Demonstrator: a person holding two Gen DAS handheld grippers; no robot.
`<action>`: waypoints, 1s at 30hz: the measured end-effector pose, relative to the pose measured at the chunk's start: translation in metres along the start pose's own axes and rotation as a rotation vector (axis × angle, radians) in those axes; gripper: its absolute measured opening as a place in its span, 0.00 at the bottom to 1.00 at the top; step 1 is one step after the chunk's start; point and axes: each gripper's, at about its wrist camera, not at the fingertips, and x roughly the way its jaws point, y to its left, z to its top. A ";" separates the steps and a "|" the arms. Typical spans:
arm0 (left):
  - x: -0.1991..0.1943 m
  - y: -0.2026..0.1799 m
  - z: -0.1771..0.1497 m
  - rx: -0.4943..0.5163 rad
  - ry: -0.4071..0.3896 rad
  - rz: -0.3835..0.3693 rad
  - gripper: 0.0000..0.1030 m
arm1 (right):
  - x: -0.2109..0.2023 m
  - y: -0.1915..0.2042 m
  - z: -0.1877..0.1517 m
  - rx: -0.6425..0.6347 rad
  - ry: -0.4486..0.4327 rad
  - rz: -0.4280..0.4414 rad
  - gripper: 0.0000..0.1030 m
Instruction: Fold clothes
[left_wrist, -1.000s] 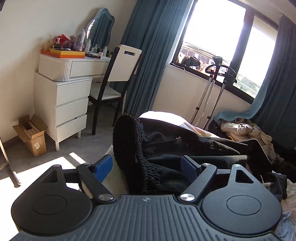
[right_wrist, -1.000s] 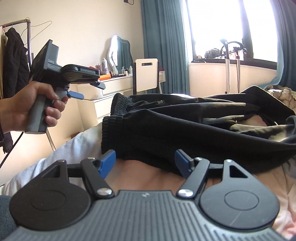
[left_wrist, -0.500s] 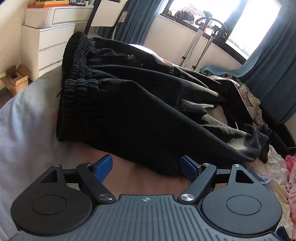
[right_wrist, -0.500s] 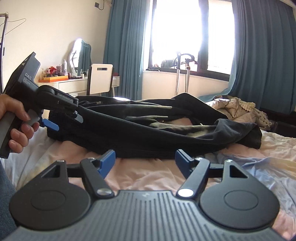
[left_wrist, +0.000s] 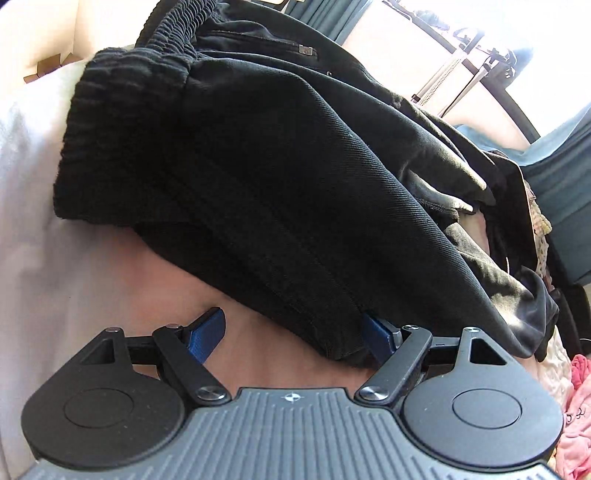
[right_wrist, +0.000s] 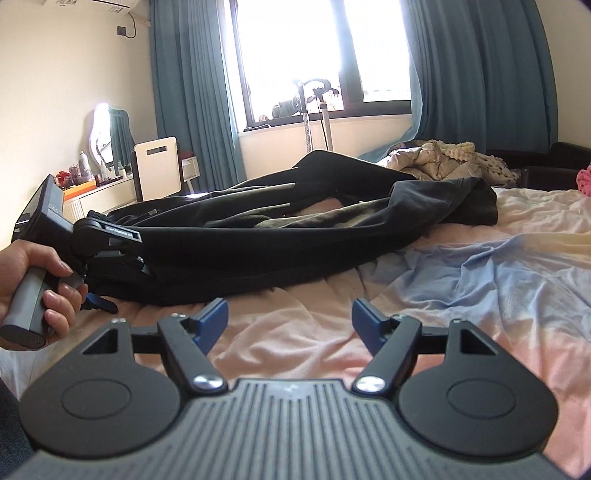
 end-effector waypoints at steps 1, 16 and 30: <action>0.003 0.000 0.000 -0.005 -0.001 0.001 0.80 | 0.002 0.000 -0.001 0.001 0.001 -0.002 0.73; 0.037 0.016 0.008 -0.192 0.020 -0.160 0.68 | 0.035 -0.026 -0.007 0.172 0.071 -0.064 0.74; -0.047 0.040 0.008 -0.231 -0.237 -0.415 0.10 | 0.025 -0.042 -0.006 0.184 0.033 -0.168 0.74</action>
